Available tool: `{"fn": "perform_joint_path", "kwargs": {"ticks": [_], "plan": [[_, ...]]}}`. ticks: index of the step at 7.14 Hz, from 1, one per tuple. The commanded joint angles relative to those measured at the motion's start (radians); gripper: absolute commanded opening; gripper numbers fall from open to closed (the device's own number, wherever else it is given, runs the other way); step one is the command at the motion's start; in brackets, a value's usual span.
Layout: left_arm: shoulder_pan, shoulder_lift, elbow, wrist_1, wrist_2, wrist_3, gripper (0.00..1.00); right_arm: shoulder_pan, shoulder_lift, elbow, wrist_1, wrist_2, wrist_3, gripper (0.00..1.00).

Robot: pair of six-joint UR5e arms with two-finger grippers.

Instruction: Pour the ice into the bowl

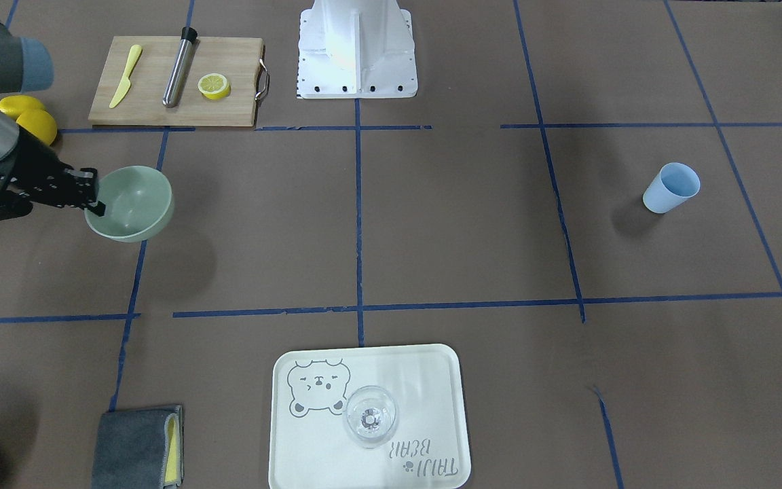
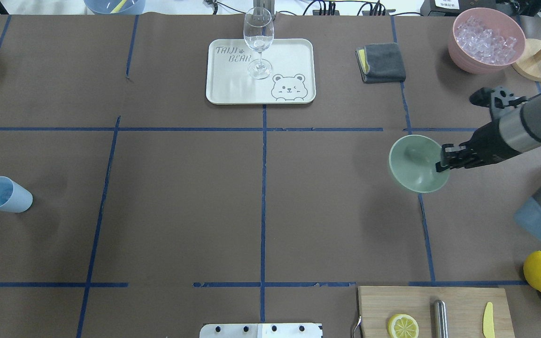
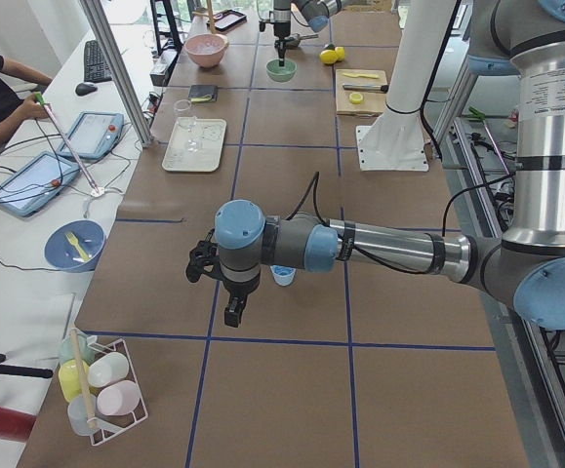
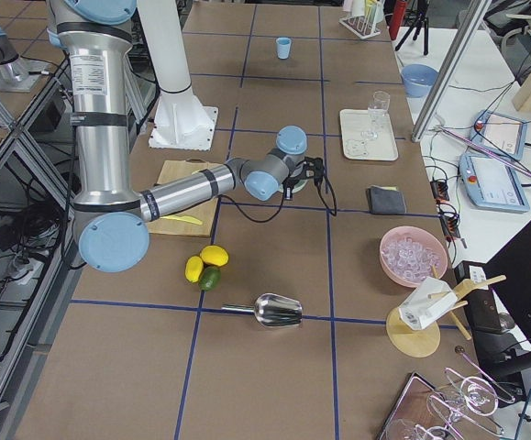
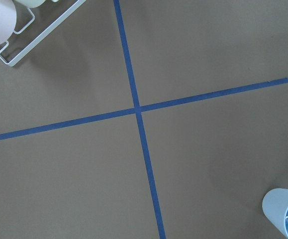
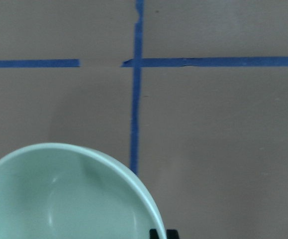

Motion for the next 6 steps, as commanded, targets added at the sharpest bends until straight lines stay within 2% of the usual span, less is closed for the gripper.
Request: {"fn": "perform_joint_path", "kwargs": {"ticks": [1, 2, 4, 5, 6], "plan": [[0.000, 0.000, 0.000, 0.001, 0.000, 0.000, 1.00, -0.195, 0.144, 0.021, -0.005, -0.120, 0.304, 0.00], [0.000, 0.000, 0.000, 0.001, 0.000, 0.000, 1.00, -0.273, 0.192, 0.021, -0.044, -0.207, 0.388, 0.00], [0.000, 0.000, 0.000, 0.001, 0.000, 0.002, 1.00, -0.401, 0.414, 0.004, -0.289, -0.329, 0.397, 0.00], [0.000, 0.000, 0.000, 0.002, 0.000, 0.002, 1.00, -0.432, 0.483, -0.031, -0.325, -0.387, 0.404, 0.00], [0.002, 0.000, 0.001, 0.002, 0.000, 0.000, 1.00, -0.447, 0.552, -0.091, -0.316, -0.395, 0.526, 0.00]]}}
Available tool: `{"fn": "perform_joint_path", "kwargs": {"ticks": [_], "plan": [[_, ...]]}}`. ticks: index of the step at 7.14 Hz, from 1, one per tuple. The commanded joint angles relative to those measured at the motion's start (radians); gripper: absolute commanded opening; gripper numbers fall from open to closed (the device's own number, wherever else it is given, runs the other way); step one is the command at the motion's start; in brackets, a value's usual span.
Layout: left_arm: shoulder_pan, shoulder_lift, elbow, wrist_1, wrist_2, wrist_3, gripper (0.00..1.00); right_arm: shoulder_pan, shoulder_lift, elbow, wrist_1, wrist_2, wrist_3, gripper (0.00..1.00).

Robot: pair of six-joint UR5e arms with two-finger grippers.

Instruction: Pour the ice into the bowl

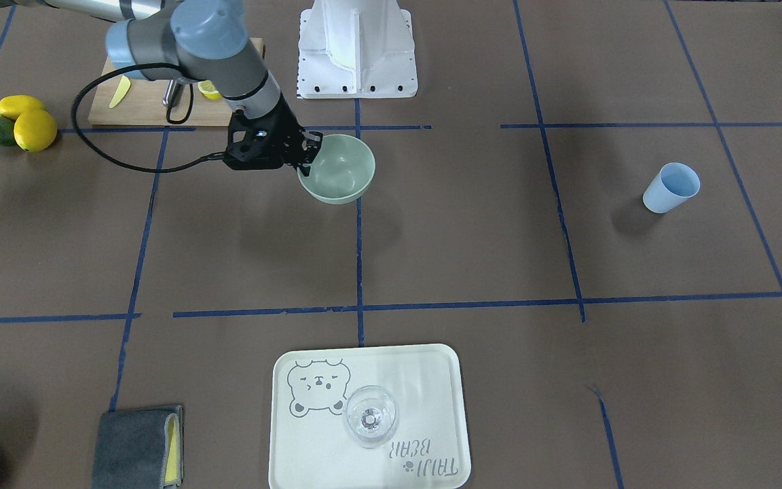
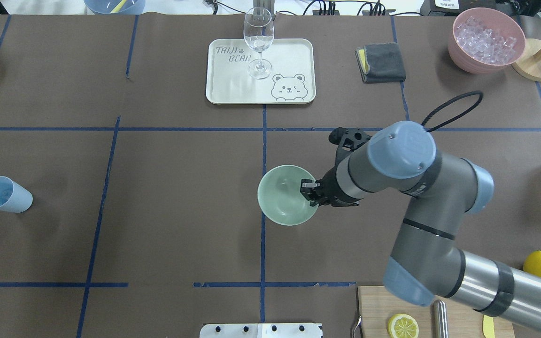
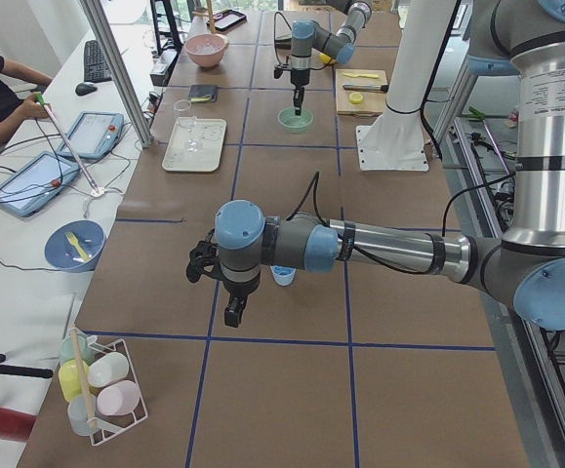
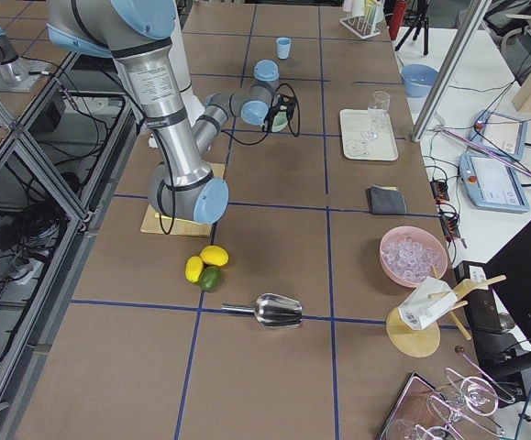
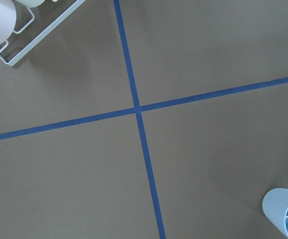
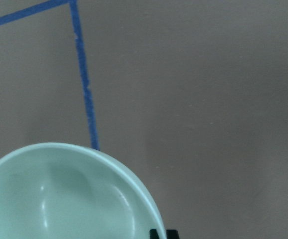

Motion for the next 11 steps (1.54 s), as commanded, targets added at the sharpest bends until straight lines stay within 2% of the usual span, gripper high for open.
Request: {"fn": "perform_joint_path", "kwargs": {"ticks": [1, 2, 4, 5, 9, 10, 11], "plan": [[0.001, 0.000, 0.000, 0.002, 0.000, -0.001, 1.00, -0.039, 0.187, -0.150, -0.025, -0.057, 0.183, 0.00], [0.001, 0.000, 0.000, 0.001, 0.000, 0.001, 1.00, -0.041, 0.244, -0.209, -0.026, -0.057, 0.240, 0.00], [0.001, 0.000, 0.000, 0.002, 0.000, 0.001, 1.00, -0.053, 0.312, -0.296, -0.031, -0.057, 0.242, 0.00], [0.001, 0.000, 0.000, 0.002, 0.000, 0.001, 1.00, -0.059, 0.309, -0.318, -0.005, -0.059, 0.229, 0.00], [0.003, 0.000, 0.000, 0.002, 0.000, 0.001, 1.00, -0.082, 0.277, -0.320, 0.004, -0.060, 0.215, 0.00], [0.003, 0.000, 0.000, 0.002, 0.000, 0.001, 1.00, -0.082, 0.277, -0.317, 0.001, -0.072, 0.216, 0.05], [0.003, 0.000, 0.000, 0.001, 0.000, 0.001, 1.00, -0.084, 0.280, -0.315, -0.017, -0.121, 0.227, 0.99]]}}
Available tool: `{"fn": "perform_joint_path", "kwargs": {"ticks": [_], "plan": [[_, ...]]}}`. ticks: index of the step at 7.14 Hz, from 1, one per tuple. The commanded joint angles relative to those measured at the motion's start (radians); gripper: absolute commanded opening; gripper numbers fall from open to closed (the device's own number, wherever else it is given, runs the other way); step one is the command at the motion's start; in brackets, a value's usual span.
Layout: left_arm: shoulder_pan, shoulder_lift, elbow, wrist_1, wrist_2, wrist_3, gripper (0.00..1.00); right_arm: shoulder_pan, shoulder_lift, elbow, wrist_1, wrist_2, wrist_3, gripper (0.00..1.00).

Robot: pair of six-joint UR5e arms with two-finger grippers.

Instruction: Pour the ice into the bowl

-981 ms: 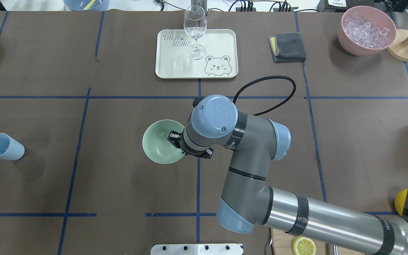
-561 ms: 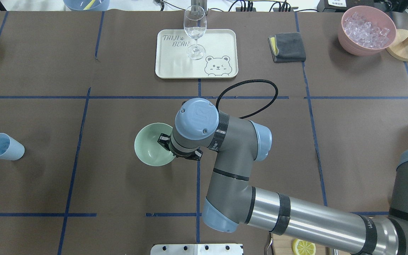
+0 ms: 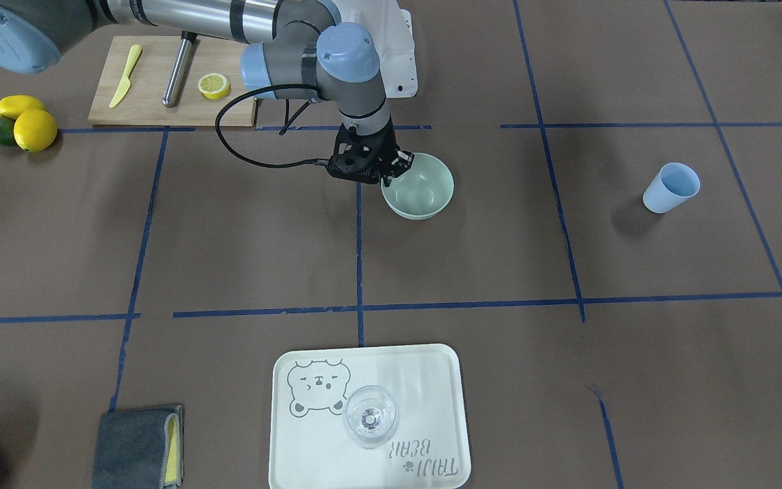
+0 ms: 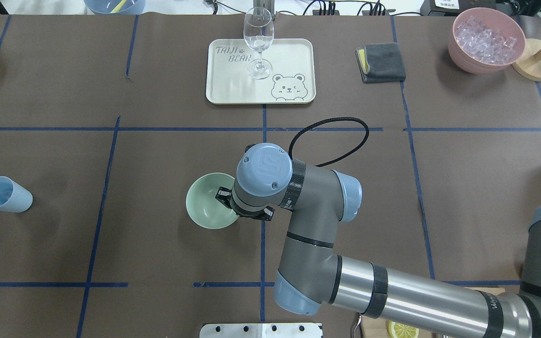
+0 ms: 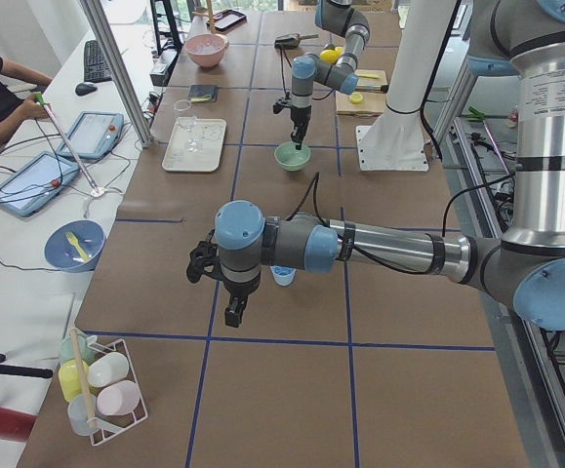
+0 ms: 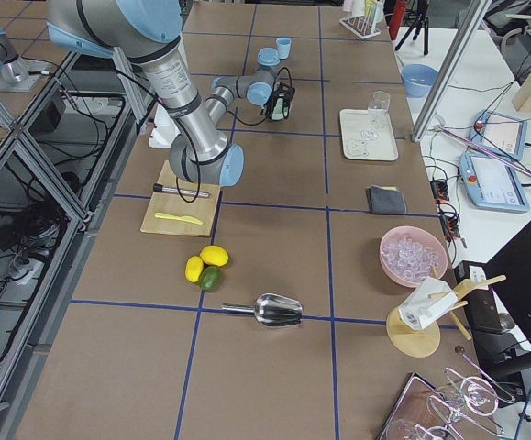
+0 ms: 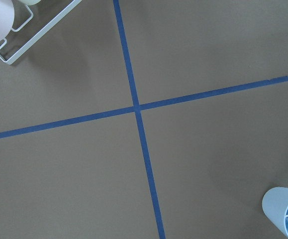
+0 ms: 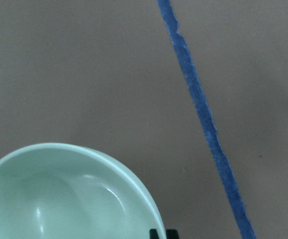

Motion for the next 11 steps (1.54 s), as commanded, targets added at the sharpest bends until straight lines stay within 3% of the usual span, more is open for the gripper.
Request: {"fn": "perform_joint_path", "kwargs": {"ticks": [1, 2, 4, 5, 6, 7, 8, 9, 10, 11], "plan": [[0.000, 0.000, 0.000, 0.000, 0.000, 0.000, 1.00, -0.001, 0.001, 0.013, -0.038, -0.047, 0.001, 1.00], [0.003, 0.000, 0.000, -0.006, -0.002, 0.000, 1.00, 0.002, -0.003, 0.042, -0.039, -0.039, -0.002, 1.00], [0.057, 0.020, 0.000, -0.148, -0.025, -0.014, 1.00, 0.081, -0.122, 0.246, -0.042, 0.029, -0.002, 1.00], [0.057, 0.071, -0.017, -0.211, -0.091, -0.137, 1.00, 0.170, -0.213, 0.334, -0.042, 0.116, -0.034, 1.00], [0.133, 0.084, -0.043, -0.366, -0.095, -0.416, 1.00, 0.259, -0.286, 0.387, -0.040, 0.204, -0.112, 1.00], [0.244, 0.169, -0.108, -0.532, -0.053, -0.514, 1.00, 0.310, -0.398, 0.457, -0.040, 0.235, -0.194, 1.00], [0.335, 0.229, -0.120, -0.716, 0.056, -0.526, 1.00, 0.327, -0.474, 0.496, -0.037, 0.243, -0.288, 1.00], [0.360, 0.260, -0.121, -0.803, 0.064, -0.678, 1.00, 0.331, -0.491, 0.496, -0.037, 0.243, -0.306, 1.00], [0.465, 0.289, -0.129, -0.923, 0.072, -0.866, 1.00, 0.328, -0.487, 0.493, -0.036, 0.240, -0.306, 1.00], [0.570, 0.346, -0.138, -1.063, 0.241, -1.117, 1.00, 0.328, -0.485, 0.498, -0.034, 0.240, -0.306, 1.00]]}}
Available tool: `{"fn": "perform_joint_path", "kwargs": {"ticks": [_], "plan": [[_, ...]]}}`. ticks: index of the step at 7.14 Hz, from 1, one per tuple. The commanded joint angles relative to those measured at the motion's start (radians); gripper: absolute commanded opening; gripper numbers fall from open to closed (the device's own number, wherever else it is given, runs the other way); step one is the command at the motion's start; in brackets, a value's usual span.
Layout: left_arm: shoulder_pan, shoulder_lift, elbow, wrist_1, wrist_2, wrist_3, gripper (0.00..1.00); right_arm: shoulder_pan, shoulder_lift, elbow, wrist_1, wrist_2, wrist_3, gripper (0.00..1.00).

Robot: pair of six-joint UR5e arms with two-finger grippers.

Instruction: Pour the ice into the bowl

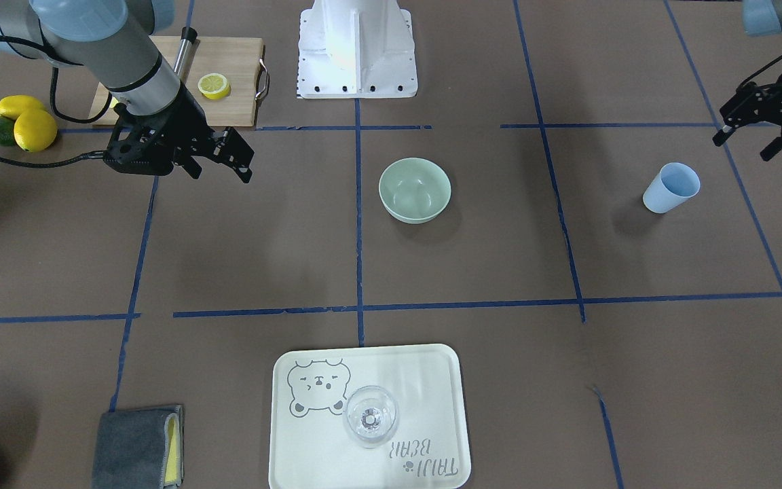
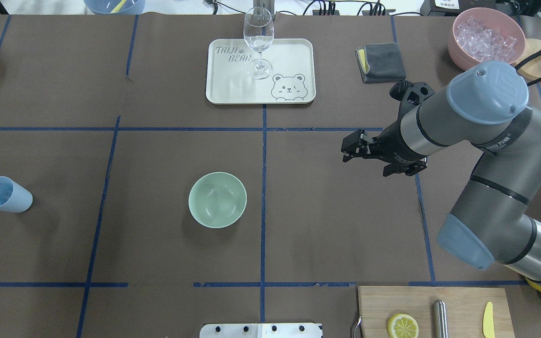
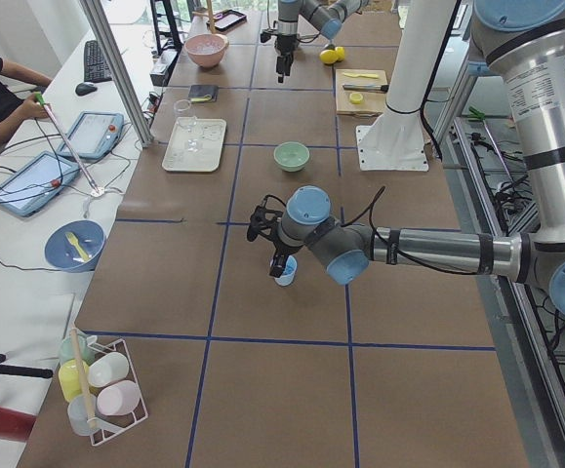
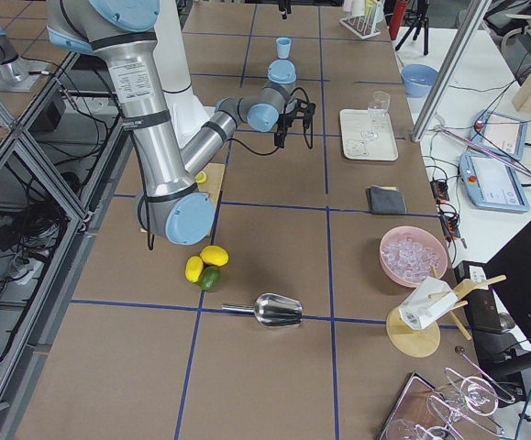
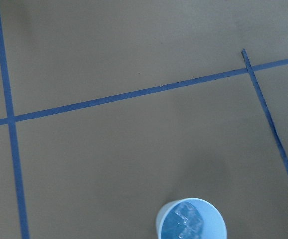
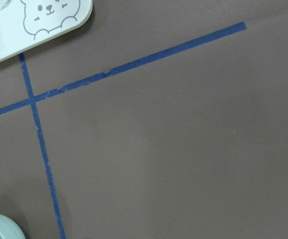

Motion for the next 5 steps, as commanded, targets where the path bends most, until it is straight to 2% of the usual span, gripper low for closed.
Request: {"fn": "perform_joint_path", "kwargs": {"ticks": [1, 2, 3, 4, 5], "plan": [[0.286, 0.119, -0.011, -0.241, 0.381, -0.440, 1.00, -0.004, -0.004, -0.002, 0.002, -0.014, -0.007, 1.00], [0.398, 0.160, -0.011, -0.272, 0.518, -0.525, 1.00, -0.004, 0.001, -0.001, 0.003, -0.012, -0.007, 1.00], [0.453, 0.200, -0.011, -0.303, 0.626, -0.534, 1.00, -0.005, 0.002, -0.001, 0.003, -0.014, -0.005, 1.00], [0.511, 0.202, -0.011, -0.344, 0.638, -0.620, 1.00, -0.005, 0.002, -0.001, 0.005, -0.014, -0.005, 1.00], [0.618, 0.202, -0.011, -0.352, 0.782, -0.636, 0.99, -0.007, 0.002, -0.003, 0.005, -0.015, -0.007, 1.00]]}}
